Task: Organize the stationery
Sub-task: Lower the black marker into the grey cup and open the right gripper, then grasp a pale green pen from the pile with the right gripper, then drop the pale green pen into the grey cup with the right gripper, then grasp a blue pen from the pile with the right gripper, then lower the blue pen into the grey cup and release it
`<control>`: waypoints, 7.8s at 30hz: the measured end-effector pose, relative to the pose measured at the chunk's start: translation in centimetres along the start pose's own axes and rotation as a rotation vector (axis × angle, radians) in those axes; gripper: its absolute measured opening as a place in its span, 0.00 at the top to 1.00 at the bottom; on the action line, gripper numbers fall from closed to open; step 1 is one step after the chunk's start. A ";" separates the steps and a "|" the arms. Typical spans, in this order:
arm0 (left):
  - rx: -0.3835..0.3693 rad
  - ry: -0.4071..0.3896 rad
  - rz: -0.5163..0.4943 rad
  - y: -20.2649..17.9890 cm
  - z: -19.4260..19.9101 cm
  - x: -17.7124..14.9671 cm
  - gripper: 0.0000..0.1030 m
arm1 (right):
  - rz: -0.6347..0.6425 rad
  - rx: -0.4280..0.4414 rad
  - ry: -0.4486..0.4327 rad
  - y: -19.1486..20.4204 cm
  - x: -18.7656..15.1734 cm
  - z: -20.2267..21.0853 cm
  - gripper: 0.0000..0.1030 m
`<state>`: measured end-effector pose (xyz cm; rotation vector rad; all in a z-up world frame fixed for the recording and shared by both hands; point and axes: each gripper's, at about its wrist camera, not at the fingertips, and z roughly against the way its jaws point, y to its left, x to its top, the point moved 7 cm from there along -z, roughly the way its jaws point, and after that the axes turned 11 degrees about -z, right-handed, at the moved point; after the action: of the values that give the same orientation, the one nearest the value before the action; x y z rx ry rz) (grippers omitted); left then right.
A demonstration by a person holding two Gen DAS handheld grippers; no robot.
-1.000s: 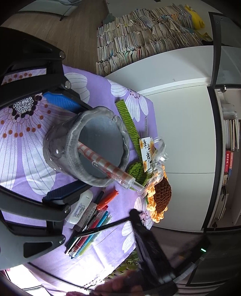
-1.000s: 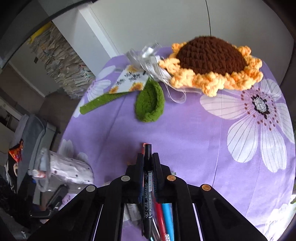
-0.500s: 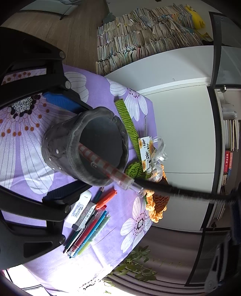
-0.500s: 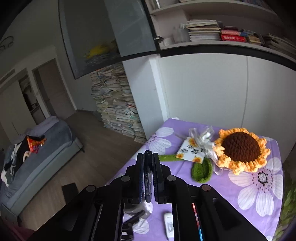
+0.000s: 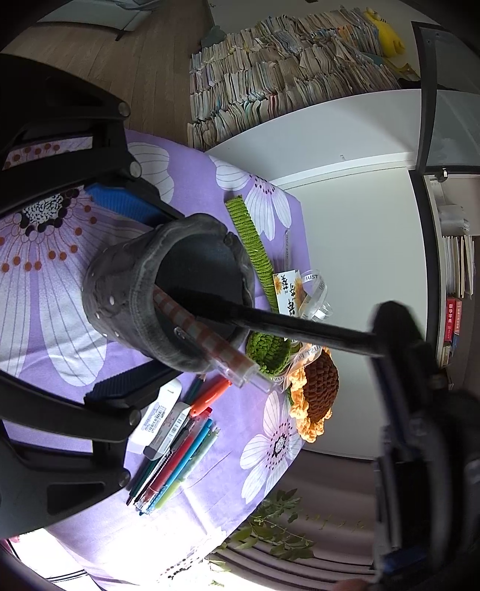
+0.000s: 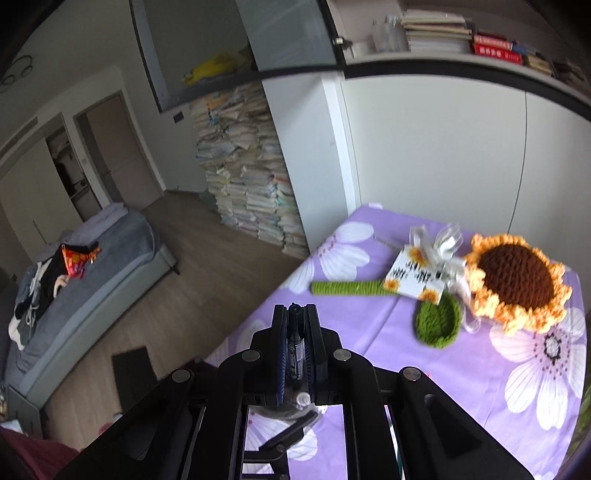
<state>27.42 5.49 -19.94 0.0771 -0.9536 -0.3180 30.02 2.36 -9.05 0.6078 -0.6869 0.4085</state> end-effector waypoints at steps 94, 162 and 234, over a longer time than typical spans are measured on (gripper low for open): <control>-0.007 0.005 0.015 0.3 0.2 -0.3 0.31 | -0.155 -0.328 0.028 -11.7 -1.5 3.3 0.90; -0.008 0.006 0.015 0.3 0.5 -0.2 0.31 | -0.219 -0.358 0.315 -17.3 -10.6 -4.0 0.55; 0.000 -0.027 -0.007 -0.4 1.0 -0.4 0.31 | -0.015 0.044 -0.201 0.0 3.4 3.8 0.86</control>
<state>26.27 5.30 -19.77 0.0766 -0.9802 -0.3258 30.67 0.43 -4.36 0.7011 -0.8663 0.3522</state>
